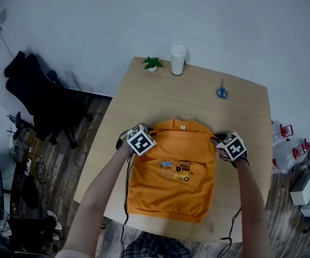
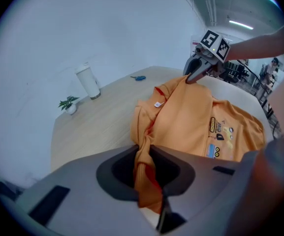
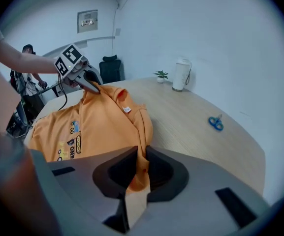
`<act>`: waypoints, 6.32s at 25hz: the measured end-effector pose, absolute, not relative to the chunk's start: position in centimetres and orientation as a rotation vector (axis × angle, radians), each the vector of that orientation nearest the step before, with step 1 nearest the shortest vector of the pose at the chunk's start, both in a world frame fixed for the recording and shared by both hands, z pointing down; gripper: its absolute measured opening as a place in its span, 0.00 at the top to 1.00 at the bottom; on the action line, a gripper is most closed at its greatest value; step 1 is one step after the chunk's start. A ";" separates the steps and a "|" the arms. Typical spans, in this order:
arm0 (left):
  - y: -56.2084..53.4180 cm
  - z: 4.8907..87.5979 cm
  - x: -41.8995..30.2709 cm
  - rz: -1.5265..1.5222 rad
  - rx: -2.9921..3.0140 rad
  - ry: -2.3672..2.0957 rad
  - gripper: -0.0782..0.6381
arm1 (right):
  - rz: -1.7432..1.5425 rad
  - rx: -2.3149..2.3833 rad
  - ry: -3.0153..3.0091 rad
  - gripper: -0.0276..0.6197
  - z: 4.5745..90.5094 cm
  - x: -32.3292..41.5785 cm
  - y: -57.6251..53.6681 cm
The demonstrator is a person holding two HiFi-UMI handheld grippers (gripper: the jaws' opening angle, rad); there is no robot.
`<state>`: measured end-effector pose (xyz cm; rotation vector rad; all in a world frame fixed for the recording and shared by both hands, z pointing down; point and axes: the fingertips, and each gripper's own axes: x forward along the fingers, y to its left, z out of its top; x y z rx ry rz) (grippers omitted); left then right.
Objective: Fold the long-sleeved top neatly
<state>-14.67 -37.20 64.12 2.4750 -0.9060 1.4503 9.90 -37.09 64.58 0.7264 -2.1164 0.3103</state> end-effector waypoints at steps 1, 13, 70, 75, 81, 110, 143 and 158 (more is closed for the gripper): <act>-36.7 63.7 -14.7 1.456 2.495 -0.921 0.81 | 0.280 0.733 -2.123 0.88 64.1 9.8 -36.8; -30.9 59.4 -14.8 1.476 2.742 -1.043 0.81 | -0.032 0.781 -2.237 0.88 58.7 8.5 -31.0; -2.1 65.0 -15.1 1.787 2.944 -0.074 0.77 | -0.230 -0.158 -2.000 0.87 66.9 7.3 -0.1; 0.2 65.5 -15.5 1.776 2.872 0.087 0.70 | -0.195 -0.226 -1.962 0.87 68.1 7.7 1.5; 2.0 66.3 -16.9 1.745 2.749 0.166 0.64 | -0.062 -0.296 -1.896 0.79 69.5 8.0 3.4; 5.1 66.2 -11.9 1.464 2.717 -0.069 0.66 | 0.076 0.006 -2.133 0.82 68.3 4.1 7.1; -11.4 40.8 -23.3 0.049 2.423 -1.733 0.89 | 0.149 1.920 -2.516 0.94 41.5 19.6 -10.3; -9.9 40.4 -23.0 0.062 2.434 -1.811 0.89 | 0.024 2.067 -2.377 0.95 41.4 21.4 -7.9</act>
